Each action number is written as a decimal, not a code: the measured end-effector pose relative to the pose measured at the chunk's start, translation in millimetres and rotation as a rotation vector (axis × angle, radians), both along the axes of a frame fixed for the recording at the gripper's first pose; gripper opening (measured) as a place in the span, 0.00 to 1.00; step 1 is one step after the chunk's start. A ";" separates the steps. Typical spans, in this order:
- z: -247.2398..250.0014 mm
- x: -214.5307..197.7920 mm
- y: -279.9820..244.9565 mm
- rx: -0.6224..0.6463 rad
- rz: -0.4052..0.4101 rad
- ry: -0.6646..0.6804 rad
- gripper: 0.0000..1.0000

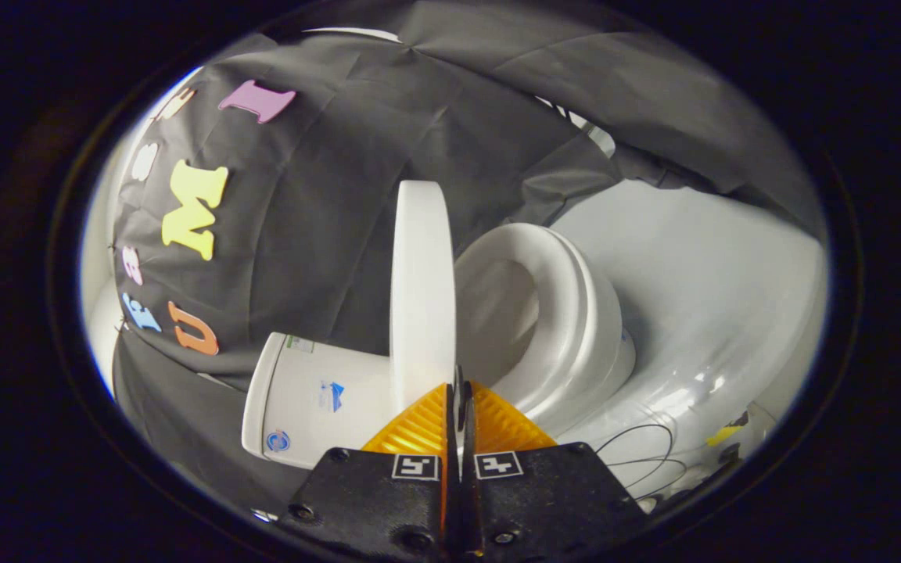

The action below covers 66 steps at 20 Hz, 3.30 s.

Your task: Open the toilet lid.

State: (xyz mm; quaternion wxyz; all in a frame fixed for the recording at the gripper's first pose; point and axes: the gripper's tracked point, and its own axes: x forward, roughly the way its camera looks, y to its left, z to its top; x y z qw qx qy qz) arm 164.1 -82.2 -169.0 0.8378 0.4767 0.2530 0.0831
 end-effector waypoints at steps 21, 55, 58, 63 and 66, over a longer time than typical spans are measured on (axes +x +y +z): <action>65.1 -6.0 46.5 -0.103 0.048 -0.092 0.04; 139.6 -19.2 131.7 -0.317 0.106 -0.160 0.07; 147.2 -19.1 143.9 -0.351 0.115 -0.177 0.08; 157.1 -21.1 164.3 -0.399 0.122 -0.188 0.08; 162.1 -21.8 177.3 -0.430 0.129 -0.195 0.08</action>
